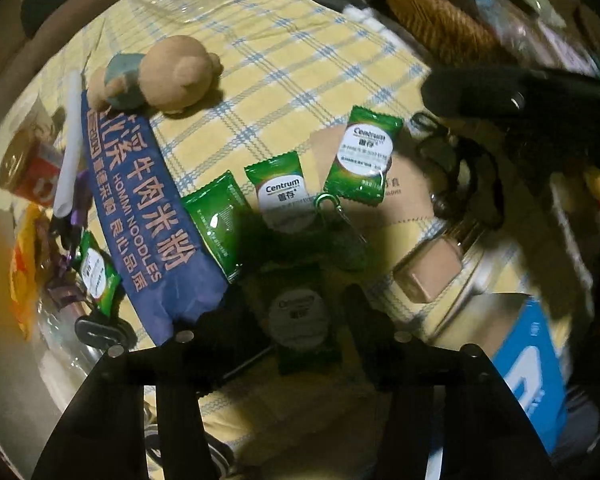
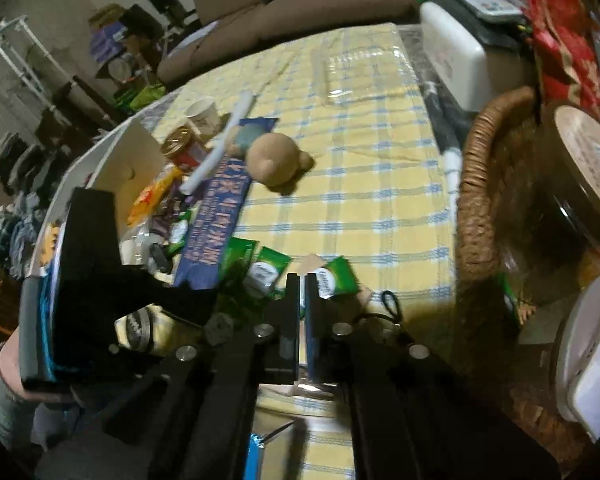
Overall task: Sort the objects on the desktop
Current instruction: 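Grasp a green Centrum sachet with the right tool, then carry the Centrum sachet into the white box and release it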
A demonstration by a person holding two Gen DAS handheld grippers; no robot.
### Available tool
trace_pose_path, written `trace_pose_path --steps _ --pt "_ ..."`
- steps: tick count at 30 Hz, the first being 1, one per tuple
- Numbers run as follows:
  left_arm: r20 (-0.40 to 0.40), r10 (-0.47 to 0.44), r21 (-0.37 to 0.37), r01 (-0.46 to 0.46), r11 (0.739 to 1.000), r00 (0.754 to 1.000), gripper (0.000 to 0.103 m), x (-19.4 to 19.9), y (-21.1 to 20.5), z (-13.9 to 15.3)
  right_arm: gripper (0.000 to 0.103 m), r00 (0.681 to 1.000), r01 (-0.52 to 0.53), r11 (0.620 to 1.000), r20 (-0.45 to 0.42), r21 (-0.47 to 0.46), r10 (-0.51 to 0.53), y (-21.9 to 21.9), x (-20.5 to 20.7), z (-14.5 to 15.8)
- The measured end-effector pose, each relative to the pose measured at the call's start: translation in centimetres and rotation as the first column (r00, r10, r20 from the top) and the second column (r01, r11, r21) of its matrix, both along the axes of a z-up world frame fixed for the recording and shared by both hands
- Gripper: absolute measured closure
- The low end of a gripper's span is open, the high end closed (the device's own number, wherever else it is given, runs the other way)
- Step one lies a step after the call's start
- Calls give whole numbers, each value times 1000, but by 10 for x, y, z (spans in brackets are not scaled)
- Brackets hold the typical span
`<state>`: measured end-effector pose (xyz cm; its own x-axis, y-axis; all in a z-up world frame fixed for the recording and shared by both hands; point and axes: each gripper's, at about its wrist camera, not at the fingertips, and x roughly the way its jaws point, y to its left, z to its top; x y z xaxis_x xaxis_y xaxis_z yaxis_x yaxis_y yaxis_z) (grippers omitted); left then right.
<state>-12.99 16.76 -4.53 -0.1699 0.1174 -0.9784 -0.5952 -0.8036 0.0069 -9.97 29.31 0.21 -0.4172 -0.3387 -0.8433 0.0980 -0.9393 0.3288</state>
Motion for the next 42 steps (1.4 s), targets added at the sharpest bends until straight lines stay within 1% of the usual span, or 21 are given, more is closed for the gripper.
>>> trace_pose_path --steps 1,2,3,5,7,11,13,15,17,20,22,25,26,27,28,29,31,34,36,39,42 --pt "-2 -13 13 13 1000 1000 68 3 1 1 91 1000 -2 1000 7 0 2 -1 -2 -3" --pt "-3 -17 16 17 1000 1000 74 4 2 2 87 1000 -4 1000 13 4 3 -2 -2 -5" --pt "-10 -7 12 7 1000 1000 74 5 1 4 84 1000 -5 1000 19 10 5 -3 -3 -7" --pt "-15 16 20 -15 1000 1000 75 4 -3 5 68 1000 -1 1000 31 16 1 -7 -5 -12" --pt "-17 43 45 -42 998 999 76 2 -9 8 60 999 11 1000 38 21 -12 -11 -8 -17" --pt "-8 90 114 -88 990 996 76 -1 -23 18 57 999 11 999 37 46 -13 -17 -14 -22" --pt "-2 121 151 -119 981 993 76 -3 -32 27 53 999 -8 993 34 116 4 -24 -18 -26" --pt "0 162 188 -159 969 987 76 -7 -43 38 43 998 -44 987 40 156 38 -30 -19 -29" --pt "2 201 234 -196 952 980 76 -11 -59 51 39 997 -76 984 44 162 70 -32 -18 -30" --pt "30 236 330 -233 915 971 76 -15 -79 70 39 994 -112 972 39 205 106 -36 -17 -33" --pt "42 242 371 -240 897 969 76 -12 -85 77 39 989 -151 956 43 250 145 -43 -16 -38" --pt "38 241 383 -237 893 970 76 -10 -87 84 41 981 -195 922 55 333 188 -56 -15 -49" --pt "37 241 384 -237 892 970 76 -12 -89 82 44 980 -198 916 45 348 195 -58 -15 -49" --pt "37 242 385 -238 892 969 76 -10 -91 83 50 981 -190 917 29 352 192 -58 -15 -48" --pt "38 244 386 -239 891 969 76 -9 -92 84 52 984 -173 918 26 356 176 -55 -16 -47" --pt "40 246 389 -241 889 969 76 -8 -94 85 58 986 -165 923 28 346 165 -52 -17 -47" --pt "46 251 393 -248 885 967 76 -6 -98 84 59 988 -155 943 28 293 153 -44 -17 -46" --pt "47 263 398 -259 880 964 76 -4 -106 83 59 992 -124 947 3 295 129 -38 -15 -39" --pt "58 279 421 -277 864 959 76 -3 -115 88 59 992 -108 957 -29 270 120 -34 -12 -27" --pt "46 304 441 -292 849 952 76 2 -134 104 59 989 -91 973 -96 212 113 -34 -6 -1" --pt "15 340 467 -307 829 940 76 12 -164 129 59 977 -114 977 -155 179 143 -46 2 23"
